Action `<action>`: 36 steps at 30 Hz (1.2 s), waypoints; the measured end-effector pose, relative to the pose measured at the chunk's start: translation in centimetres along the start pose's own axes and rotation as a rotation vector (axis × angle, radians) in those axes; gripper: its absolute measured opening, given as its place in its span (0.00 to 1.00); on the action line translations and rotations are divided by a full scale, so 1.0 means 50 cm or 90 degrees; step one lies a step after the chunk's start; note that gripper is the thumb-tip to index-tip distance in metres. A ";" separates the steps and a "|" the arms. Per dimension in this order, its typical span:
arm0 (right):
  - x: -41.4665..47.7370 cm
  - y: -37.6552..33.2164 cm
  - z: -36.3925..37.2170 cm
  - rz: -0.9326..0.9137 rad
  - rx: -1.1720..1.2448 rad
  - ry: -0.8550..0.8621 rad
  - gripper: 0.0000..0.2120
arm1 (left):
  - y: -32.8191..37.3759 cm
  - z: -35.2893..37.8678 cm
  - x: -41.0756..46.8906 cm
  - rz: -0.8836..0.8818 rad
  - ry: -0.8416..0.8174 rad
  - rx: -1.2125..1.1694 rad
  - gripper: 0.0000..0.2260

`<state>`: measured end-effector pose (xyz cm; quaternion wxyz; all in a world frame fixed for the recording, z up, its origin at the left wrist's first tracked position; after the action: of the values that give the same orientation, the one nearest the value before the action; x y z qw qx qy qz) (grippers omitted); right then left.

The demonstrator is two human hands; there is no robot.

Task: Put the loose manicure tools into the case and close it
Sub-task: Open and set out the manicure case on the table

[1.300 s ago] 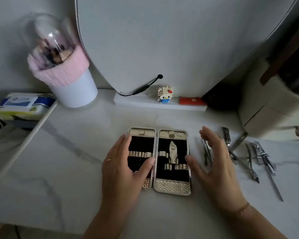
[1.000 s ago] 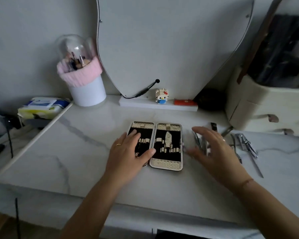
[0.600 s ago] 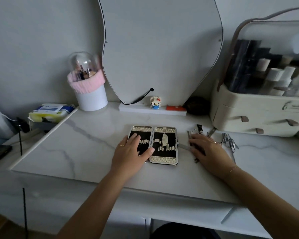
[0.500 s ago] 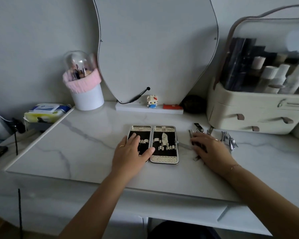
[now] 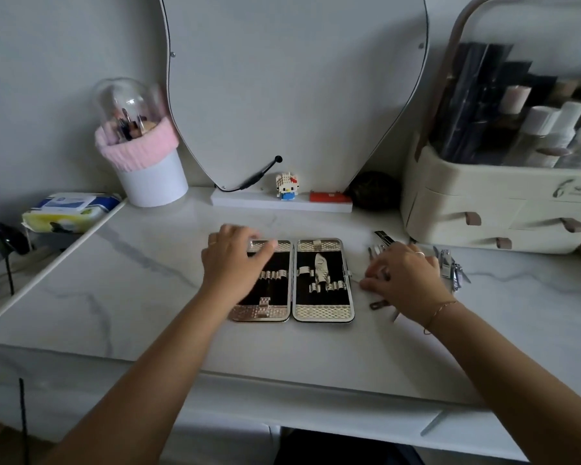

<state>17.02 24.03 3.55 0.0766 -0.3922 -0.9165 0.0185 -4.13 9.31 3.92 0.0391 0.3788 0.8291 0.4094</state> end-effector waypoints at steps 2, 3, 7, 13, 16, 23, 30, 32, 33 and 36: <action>0.007 0.002 0.007 0.006 -0.006 -0.031 0.06 | -0.005 0.018 0.043 0.005 -0.056 -0.059 0.18; 0.010 0.003 0.009 0.005 0.003 -0.045 0.07 | -0.009 0.029 0.057 0.001 -0.089 -0.089 0.18; 0.008 0.007 0.009 -0.001 0.045 -0.065 0.11 | -0.025 0.044 0.071 0.013 -0.094 -0.179 0.13; 0.011 0.027 -0.017 0.009 0.109 0.014 0.06 | -0.032 0.051 0.069 0.035 -0.079 -0.194 0.10; 0.011 0.034 -0.017 0.002 0.179 0.012 0.06 | -0.033 0.054 0.071 0.043 -0.085 -0.194 0.09; 0.013 0.064 -0.021 0.003 0.191 0.026 0.04 | -0.030 0.059 0.075 0.073 -0.102 -0.183 0.07; 0.006 0.075 -0.021 0.088 0.484 0.015 0.06 | -0.032 0.065 0.076 0.068 -0.123 -0.197 0.06; 0.005 0.043 -0.011 0.070 0.673 -0.064 0.04 | -0.031 0.067 0.076 0.070 -0.135 -0.195 0.06; 0.007 0.023 -0.012 0.049 0.745 -0.100 0.03 | -0.030 0.068 0.075 0.070 -0.141 -0.195 0.05; 0.021 -0.036 -0.024 -0.024 0.801 -0.165 0.16 | -0.033 0.069 0.076 0.060 -0.148 -0.206 0.04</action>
<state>15.22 23.50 5.04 0.1810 -0.2510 -0.7388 0.5987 -6.52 13.41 1.41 0.1758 0.4509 0.7235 0.4922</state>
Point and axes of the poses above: each hand's wrist, its own x-axis towards the middle knuckle, its own z-axis out of the palm, y = z × x, the point moved 8 cm from there along x, towards the middle knuckle, and after that the axes turned 13 degrees about -x, right-handed, at the moved point
